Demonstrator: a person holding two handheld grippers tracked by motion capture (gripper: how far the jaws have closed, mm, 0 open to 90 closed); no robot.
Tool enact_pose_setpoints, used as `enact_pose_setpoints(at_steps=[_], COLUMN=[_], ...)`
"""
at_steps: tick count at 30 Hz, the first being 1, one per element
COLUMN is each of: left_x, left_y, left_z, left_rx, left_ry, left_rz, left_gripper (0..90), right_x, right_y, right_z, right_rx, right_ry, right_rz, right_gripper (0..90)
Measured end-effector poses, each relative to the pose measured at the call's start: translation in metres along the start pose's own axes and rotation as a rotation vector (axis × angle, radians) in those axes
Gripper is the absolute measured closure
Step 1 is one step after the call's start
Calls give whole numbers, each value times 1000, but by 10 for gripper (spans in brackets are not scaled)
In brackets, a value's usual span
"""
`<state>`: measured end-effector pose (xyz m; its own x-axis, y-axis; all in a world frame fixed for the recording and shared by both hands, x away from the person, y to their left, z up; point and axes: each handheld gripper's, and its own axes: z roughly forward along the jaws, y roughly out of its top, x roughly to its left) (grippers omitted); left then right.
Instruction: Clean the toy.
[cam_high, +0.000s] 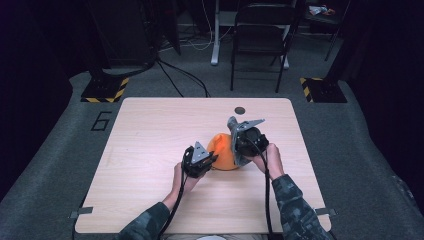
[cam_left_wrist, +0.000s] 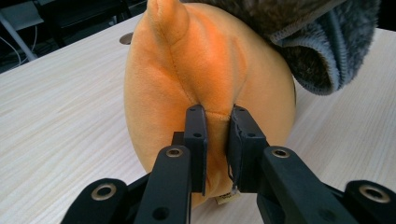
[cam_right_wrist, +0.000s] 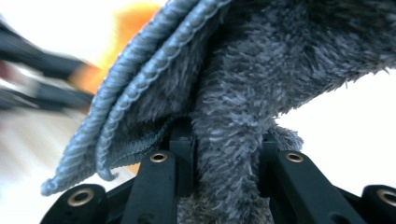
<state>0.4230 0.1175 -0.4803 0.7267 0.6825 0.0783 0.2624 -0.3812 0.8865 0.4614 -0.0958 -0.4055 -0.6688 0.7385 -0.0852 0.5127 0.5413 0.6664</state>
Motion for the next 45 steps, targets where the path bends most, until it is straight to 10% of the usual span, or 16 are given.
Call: enact_pose_setpoints(at_steps=[6,35,38,45], left_x=[-3,0,1,1], left_y=[1,-1,-2,-2], left_z=[1,1,1,1], left_rx=[-1,-21,-18,-19], left_ry=[-12,-10,-9,-6], left_rz=[11,-11,-18,-17], left_gripper=[785,776,776,772], right_x=[12,-36,-36,-15], right_y=[2,-39,-33,-7], right_z=[7,52,42,4], right_rx=[-36,349,332,84], right_ry=[-28,-23,-52,-32], right_rz=[-40,90,78,32], right_gripper=[693,694,695,696])
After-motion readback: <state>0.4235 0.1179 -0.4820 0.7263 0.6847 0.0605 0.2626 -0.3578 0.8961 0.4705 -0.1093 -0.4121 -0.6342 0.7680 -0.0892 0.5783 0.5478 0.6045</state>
